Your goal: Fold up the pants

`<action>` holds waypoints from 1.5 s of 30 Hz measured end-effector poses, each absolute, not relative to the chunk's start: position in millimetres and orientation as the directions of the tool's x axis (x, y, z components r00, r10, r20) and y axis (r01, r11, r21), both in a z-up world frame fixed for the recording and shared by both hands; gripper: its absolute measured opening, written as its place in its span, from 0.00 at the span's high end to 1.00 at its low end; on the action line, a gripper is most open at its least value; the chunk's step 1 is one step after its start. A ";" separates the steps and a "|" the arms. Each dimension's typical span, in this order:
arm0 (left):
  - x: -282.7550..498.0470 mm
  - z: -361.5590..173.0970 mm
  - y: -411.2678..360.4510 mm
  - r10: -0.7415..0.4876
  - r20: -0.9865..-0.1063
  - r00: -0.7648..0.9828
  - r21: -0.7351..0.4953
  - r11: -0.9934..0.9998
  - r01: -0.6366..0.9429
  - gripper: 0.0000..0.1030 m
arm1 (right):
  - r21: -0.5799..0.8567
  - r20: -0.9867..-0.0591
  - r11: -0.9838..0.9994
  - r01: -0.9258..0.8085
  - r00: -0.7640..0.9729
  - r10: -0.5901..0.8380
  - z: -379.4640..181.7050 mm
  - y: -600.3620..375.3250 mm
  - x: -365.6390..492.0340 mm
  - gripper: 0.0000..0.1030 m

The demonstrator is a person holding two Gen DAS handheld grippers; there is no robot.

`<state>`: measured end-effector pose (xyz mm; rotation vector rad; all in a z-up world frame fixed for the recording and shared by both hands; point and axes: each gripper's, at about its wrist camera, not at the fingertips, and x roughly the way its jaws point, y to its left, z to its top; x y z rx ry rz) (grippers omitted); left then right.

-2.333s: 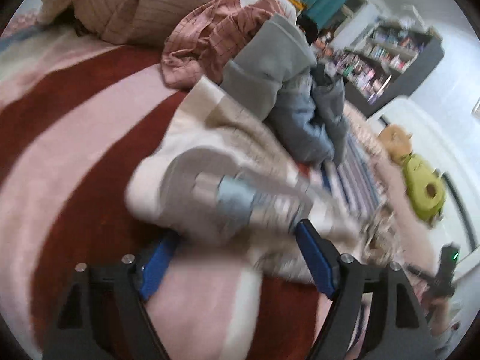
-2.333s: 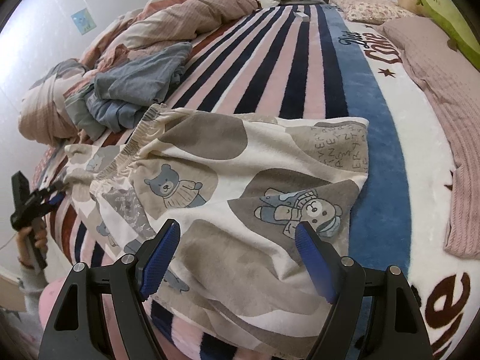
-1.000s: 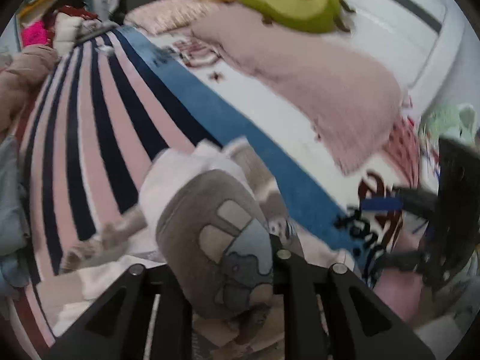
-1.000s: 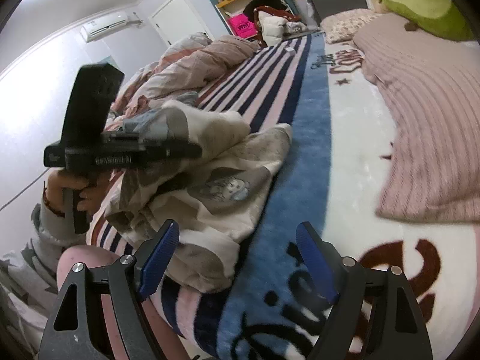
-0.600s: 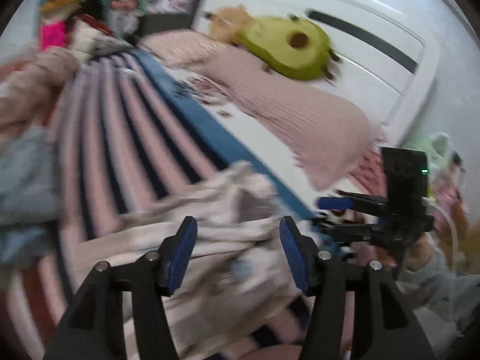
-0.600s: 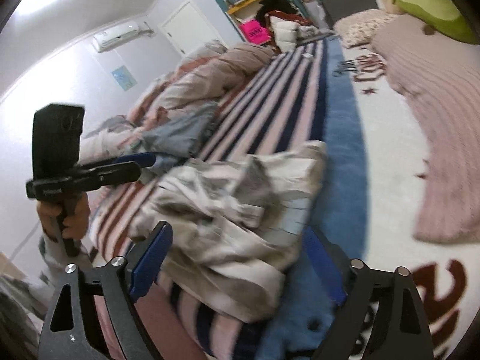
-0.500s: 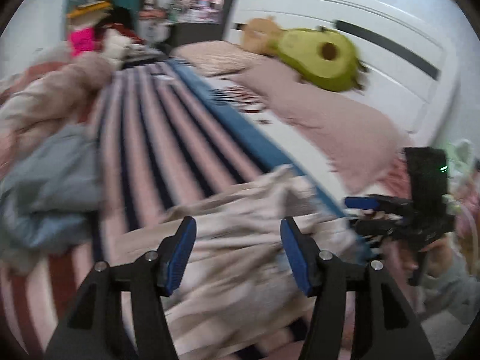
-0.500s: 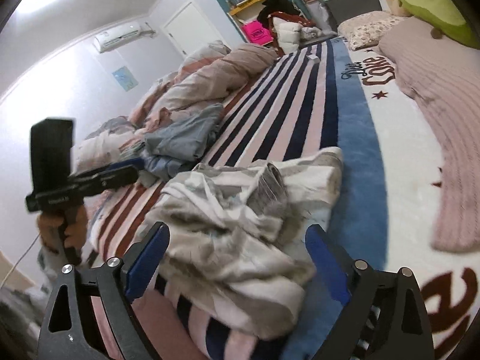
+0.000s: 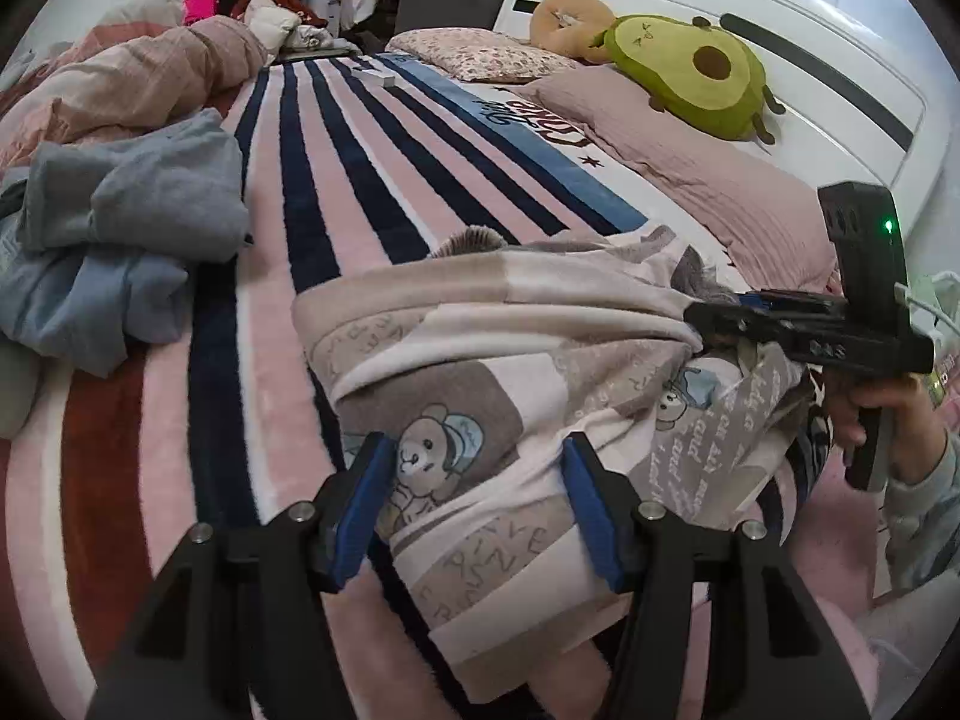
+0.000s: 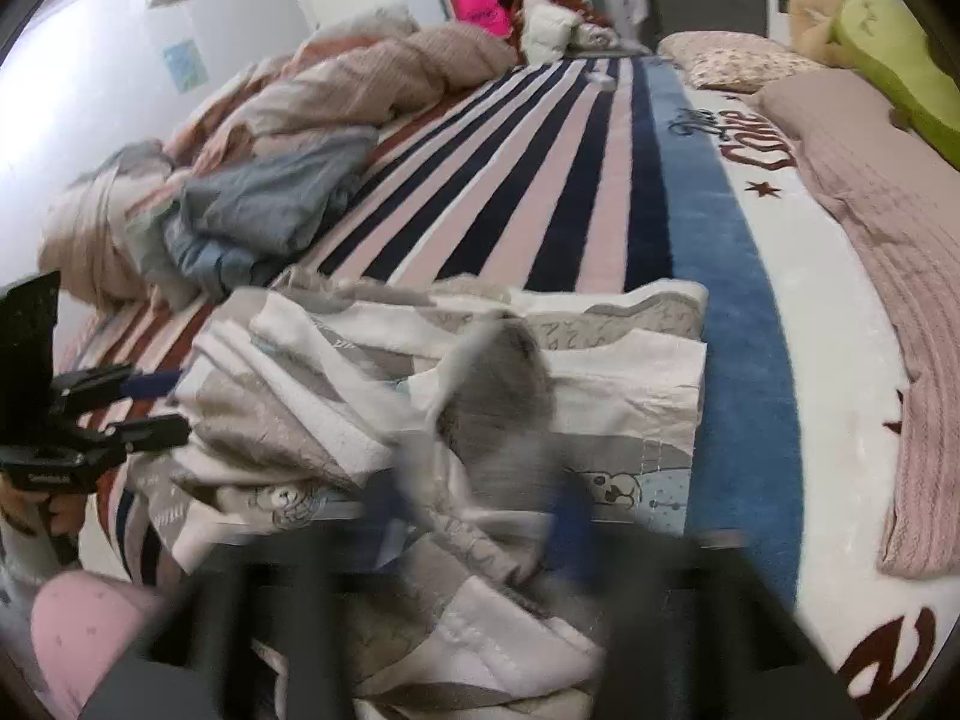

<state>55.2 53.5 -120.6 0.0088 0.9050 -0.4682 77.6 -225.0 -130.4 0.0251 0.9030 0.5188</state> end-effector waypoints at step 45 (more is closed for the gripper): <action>40.9 -88.2 50.1 -0.453 -0.677 0.580 -0.201 0.872 0.446 0.33 | 0.222 -0.713 0.870 -0.441 0.535 0.453 -66.2 -251.6 24.5 0.56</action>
